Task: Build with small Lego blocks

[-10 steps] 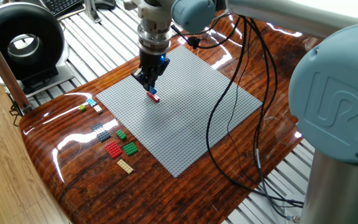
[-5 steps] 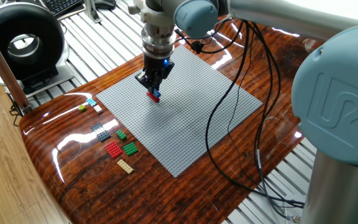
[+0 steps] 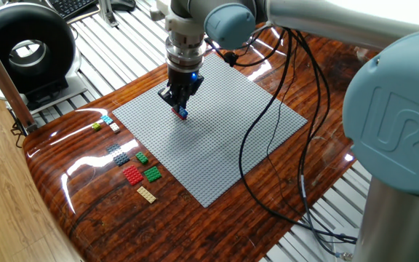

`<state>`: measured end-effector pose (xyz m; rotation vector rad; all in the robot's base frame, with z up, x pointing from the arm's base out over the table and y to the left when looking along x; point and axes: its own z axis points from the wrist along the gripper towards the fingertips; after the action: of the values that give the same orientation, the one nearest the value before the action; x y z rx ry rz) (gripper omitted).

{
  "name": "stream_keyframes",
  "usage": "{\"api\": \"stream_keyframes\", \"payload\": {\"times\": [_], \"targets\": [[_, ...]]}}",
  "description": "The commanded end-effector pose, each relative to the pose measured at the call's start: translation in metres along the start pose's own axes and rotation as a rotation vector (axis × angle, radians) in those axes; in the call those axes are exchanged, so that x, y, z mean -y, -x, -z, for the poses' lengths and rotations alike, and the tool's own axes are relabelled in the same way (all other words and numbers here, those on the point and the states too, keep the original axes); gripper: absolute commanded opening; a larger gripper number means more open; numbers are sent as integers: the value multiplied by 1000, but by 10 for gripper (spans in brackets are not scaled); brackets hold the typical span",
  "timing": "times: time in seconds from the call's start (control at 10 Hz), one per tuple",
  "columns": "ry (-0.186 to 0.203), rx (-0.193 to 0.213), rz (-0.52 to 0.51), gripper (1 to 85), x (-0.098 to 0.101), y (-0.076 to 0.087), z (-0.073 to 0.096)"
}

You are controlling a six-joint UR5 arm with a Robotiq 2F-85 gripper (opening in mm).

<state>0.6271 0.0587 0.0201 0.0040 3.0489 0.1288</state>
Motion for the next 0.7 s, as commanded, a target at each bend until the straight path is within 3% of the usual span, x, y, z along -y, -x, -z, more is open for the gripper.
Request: {"api": "stream_keyframes", "payload": {"times": [0.0, 0.6], "targets": [[5, -1, -5, 13, -1, 0, 0], [-4, -9, 4, 13, -1, 2, 2]]}}
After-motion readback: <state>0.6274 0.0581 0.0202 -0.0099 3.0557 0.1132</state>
